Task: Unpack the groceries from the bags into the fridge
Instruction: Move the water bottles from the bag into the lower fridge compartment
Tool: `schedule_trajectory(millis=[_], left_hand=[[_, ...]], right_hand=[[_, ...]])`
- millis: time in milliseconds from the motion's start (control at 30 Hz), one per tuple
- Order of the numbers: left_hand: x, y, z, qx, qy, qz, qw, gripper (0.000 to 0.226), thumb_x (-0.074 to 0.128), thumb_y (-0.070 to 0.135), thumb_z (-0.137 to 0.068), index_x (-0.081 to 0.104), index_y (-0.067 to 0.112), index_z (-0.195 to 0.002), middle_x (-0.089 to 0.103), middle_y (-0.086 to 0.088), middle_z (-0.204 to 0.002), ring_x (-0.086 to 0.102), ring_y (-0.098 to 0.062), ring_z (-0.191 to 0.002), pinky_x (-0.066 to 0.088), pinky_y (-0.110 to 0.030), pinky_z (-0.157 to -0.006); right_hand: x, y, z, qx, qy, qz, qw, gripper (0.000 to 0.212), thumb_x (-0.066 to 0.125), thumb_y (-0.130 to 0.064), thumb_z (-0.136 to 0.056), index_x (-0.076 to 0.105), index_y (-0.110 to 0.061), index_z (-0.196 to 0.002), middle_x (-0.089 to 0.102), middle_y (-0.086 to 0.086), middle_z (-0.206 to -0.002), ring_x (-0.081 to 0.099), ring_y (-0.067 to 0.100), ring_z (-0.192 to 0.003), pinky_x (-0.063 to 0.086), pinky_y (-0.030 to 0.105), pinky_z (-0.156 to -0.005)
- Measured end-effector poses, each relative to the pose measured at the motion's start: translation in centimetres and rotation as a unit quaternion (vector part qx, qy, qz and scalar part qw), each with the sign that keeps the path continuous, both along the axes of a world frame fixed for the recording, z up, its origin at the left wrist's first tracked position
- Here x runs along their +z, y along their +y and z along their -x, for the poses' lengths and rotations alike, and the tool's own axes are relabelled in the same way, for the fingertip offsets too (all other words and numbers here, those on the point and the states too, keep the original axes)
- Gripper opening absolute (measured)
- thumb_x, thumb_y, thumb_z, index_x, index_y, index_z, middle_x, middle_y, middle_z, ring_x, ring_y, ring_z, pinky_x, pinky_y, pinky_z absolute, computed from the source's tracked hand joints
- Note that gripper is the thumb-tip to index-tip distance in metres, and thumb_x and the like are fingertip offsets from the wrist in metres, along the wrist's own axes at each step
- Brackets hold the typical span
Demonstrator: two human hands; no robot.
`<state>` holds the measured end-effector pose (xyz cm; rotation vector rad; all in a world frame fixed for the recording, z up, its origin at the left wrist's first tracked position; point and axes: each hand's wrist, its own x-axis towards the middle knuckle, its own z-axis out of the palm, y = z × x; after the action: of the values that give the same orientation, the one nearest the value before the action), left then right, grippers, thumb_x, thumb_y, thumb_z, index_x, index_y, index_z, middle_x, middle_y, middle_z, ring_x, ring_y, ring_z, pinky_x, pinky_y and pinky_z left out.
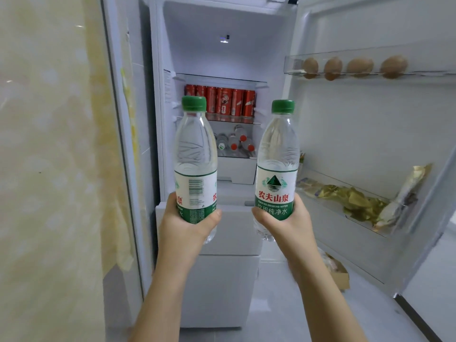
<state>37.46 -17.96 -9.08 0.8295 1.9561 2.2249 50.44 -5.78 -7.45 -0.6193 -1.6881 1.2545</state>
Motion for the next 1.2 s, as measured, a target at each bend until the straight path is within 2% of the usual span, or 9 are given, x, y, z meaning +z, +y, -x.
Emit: schedule_trajectory(millis=[100, 300, 467, 600, 767, 900, 1000, 1067, 1200], left_hand=[[0.8, 2.0, 4.4, -0.004, 0.002, 0.003, 1.0, 0.045, 0.085, 0.017, -0.066, 0.055, 0.036, -0.094, 0.067, 0.028, -0.084, 0.065, 0.002, -0.08, 0.054, -0.03, -0.075], [1.1, 5.3, 11.8, -0.012, -0.003, 0.009, 1.0, 0.051, 0.08, 0.037, -0.054, 0.056, 0.037, -0.099, 0.07, 0.016, -0.094, 0.068, -0.012, -0.09, 0.058, -0.043, -0.079], [0.2, 7.2, 15.9, -0.021, -0.01, 0.019, 1.0, 0.045, 0.086, 0.021, -0.067, 0.055, 0.035, -0.096, 0.069, 0.014, -0.093, 0.067, -0.01, -0.089, 0.055, -0.032, -0.072], [-0.4, 9.0, 18.4, -0.029, -0.018, 0.019, 0.999, 0.044, 0.083, 0.014, -0.07, 0.054, 0.036, -0.094, 0.068, 0.015, -0.091, 0.066, -0.004, -0.078, 0.05, -0.015, -0.054], [-1.0, 11.8, 21.4, -0.031, -0.017, 0.035, 0.999, 0.045, 0.085, 0.017, -0.066, 0.054, 0.037, -0.092, 0.068, 0.018, -0.088, 0.065, -0.001, -0.076, 0.045, -0.008, -0.051], [-1.9, 15.3, 24.2, -0.028, -0.011, 0.049, 0.998, 0.043, 0.082, 0.01, -0.07, 0.053, 0.036, -0.09, 0.067, 0.021, -0.08, 0.062, 0.0, -0.07, 0.046, -0.008, -0.05], [-2.8, 18.4, 26.6, -0.016, -0.007, 0.063, 0.998, 0.046, 0.084, 0.013, -0.068, 0.052, 0.038, -0.09, 0.065, 0.03, -0.079, 0.061, 0.009, -0.072, 0.047, -0.013, -0.059], [-3.0, 20.6, 28.0, -0.014, -0.012, 0.062, 0.998, 0.047, 0.084, 0.015, -0.068, 0.053, 0.038, -0.093, 0.066, 0.027, -0.084, 0.062, 0.011, -0.077, 0.046, -0.014, -0.064], [-3.4, 25.2, 30.7, -0.004, -0.038, 0.049, 0.998, 0.046, 0.084, 0.016, -0.069, 0.054, 0.036, -0.098, 0.068, 0.017, -0.095, 0.066, 0.003, -0.081, 0.05, -0.015, -0.056]], right_hand=[[0.9, 2.0, 4.2, -0.007, 0.003, 0.0, 1.0, 0.036, 0.078, -0.01, -0.071, 0.061, -0.021, -0.101, 0.072, -0.003, -0.089, 0.069, 0.017, -0.085, 0.056, 0.037, -0.073], [0.7, 5.1, 11.2, -0.02, 0.015, 0.006, 1.0, 0.035, 0.078, -0.008, -0.071, 0.06, -0.02, -0.099, 0.071, -0.003, -0.086, 0.067, 0.013, -0.078, 0.054, 0.03, -0.066], [-0.2, 7.3, 15.2, -0.033, 0.002, 0.018, 0.999, 0.039, 0.08, -0.012, -0.071, 0.06, -0.022, -0.103, 0.071, -0.004, -0.09, 0.068, 0.011, -0.082, 0.056, 0.03, -0.07], [-0.9, 9.3, 18.0, -0.035, -0.002, 0.03, 0.999, 0.04, 0.08, -0.013, -0.071, 0.06, -0.023, -0.104, 0.071, -0.006, -0.092, 0.068, 0.011, -0.085, 0.057, 0.034, -0.075], [-1.9, 12.5, 21.3, -0.03, -0.001, 0.04, 0.999, 0.038, 0.08, -0.012, -0.072, 0.058, -0.027, -0.1, 0.07, -0.01, -0.089, 0.066, 0.003, -0.08, 0.053, 0.025, -0.07], [-2.6, 16.1, 24.5, -0.022, 0.001, 0.044, 0.999, 0.039, 0.079, -0.011, -0.073, 0.057, -0.028, -0.1, 0.069, -0.011, -0.09, 0.065, -0.001, -0.077, 0.05, 0.015, -0.064], [-3.0, 19.5, 27.1, -0.014, 0.004, 0.048, 0.999, 0.04, 0.079, -0.011, -0.073, 0.058, -0.026, -0.103, 0.07, -0.012, -0.091, 0.065, -0.002, -0.078, 0.049, 0.013, -0.062], [-3.4, 21.8, 29.1, -0.012, 0.004, 0.049, 0.999, 0.044, 0.081, -0.012, -0.072, 0.059, -0.023, -0.108, 0.07, -0.011, -0.094, 0.067, 0.001, -0.082, 0.052, 0.018, -0.066], [-4.0, 26.3, 33.0, -0.001, 0.001, 0.053, 0.999, 0.047, 0.082, -0.013, -0.071, 0.057, -0.023, -0.11, 0.069, -0.013, -0.097, 0.066, -0.002, -0.083, 0.05, 0.019, -0.07]])
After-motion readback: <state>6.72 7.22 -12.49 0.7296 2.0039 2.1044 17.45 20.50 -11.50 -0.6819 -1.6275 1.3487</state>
